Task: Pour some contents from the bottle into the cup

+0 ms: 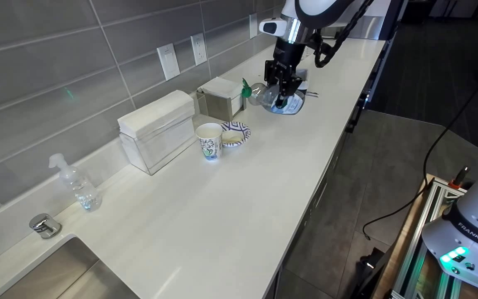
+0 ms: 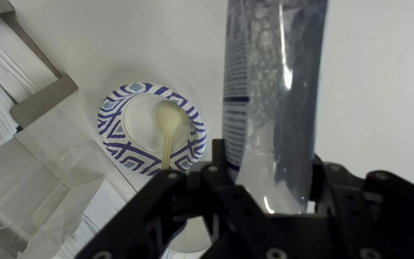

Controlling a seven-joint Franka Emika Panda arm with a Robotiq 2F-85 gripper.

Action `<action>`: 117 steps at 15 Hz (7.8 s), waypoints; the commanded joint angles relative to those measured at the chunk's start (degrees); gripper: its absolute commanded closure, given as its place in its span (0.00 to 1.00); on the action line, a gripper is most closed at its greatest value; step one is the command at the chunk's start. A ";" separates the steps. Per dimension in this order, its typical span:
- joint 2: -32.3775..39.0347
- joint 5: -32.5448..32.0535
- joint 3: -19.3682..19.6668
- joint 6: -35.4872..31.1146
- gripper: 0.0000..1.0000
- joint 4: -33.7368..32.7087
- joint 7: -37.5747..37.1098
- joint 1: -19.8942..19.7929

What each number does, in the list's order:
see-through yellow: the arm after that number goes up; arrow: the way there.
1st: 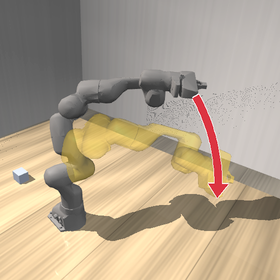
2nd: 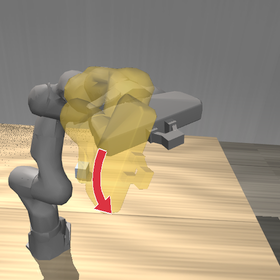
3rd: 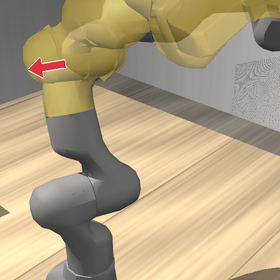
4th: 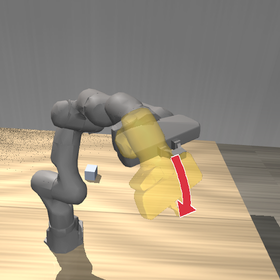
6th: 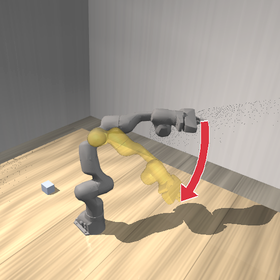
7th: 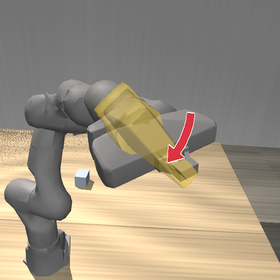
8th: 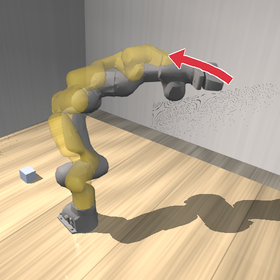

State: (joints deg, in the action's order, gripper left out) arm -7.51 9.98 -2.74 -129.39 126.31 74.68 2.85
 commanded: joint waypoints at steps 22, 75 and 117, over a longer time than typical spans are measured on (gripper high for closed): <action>15.98 -24.28 -4.04 18.89 0.77 -22.94 -11.93 3.56; 35.13 -35.71 -4.53 32.11 0.77 -47.20 -13.09 9.52; -1.18 42.02 -0.35 5.56 0.77 0.55 47.01 -3.13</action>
State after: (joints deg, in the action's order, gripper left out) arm -3.84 44.19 -5.71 -125.03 122.19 112.76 -2.30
